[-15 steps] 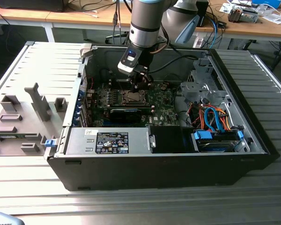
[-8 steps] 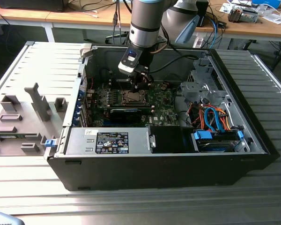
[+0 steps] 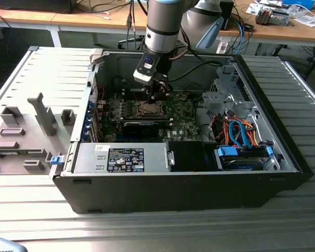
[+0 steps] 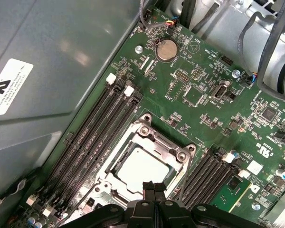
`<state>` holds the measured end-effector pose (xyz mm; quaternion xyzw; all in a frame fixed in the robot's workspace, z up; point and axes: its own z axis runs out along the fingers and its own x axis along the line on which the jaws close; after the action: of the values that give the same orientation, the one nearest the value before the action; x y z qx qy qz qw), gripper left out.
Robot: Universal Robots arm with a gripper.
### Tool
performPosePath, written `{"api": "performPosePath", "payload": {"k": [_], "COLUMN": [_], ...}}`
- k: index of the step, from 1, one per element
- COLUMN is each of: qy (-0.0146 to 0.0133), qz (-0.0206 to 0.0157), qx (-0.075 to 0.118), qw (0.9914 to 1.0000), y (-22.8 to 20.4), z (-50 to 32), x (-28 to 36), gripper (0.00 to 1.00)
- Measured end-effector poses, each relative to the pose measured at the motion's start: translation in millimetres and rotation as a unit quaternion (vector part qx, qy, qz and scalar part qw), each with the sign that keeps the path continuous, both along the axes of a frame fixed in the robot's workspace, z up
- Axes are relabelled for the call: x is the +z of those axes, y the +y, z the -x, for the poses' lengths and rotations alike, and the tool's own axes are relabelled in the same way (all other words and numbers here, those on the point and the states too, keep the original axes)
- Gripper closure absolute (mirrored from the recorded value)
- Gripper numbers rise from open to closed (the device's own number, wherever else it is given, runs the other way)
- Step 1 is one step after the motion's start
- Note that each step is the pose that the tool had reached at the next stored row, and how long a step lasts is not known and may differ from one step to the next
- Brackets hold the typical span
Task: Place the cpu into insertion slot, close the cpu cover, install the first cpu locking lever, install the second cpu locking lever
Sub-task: 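Install the first cpu locking lever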
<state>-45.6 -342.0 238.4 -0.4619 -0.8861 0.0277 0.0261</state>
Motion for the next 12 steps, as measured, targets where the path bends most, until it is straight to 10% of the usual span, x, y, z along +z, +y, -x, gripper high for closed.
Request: {"api": "performPosePath", "payload": {"k": [12], "qy": [0.0000], "qz": [0.0000], "qx": [0.021], "qw": [0.99979], "y": [0.0], "z": [0.0], "x": [0.0], "gripper": [0.89]}}
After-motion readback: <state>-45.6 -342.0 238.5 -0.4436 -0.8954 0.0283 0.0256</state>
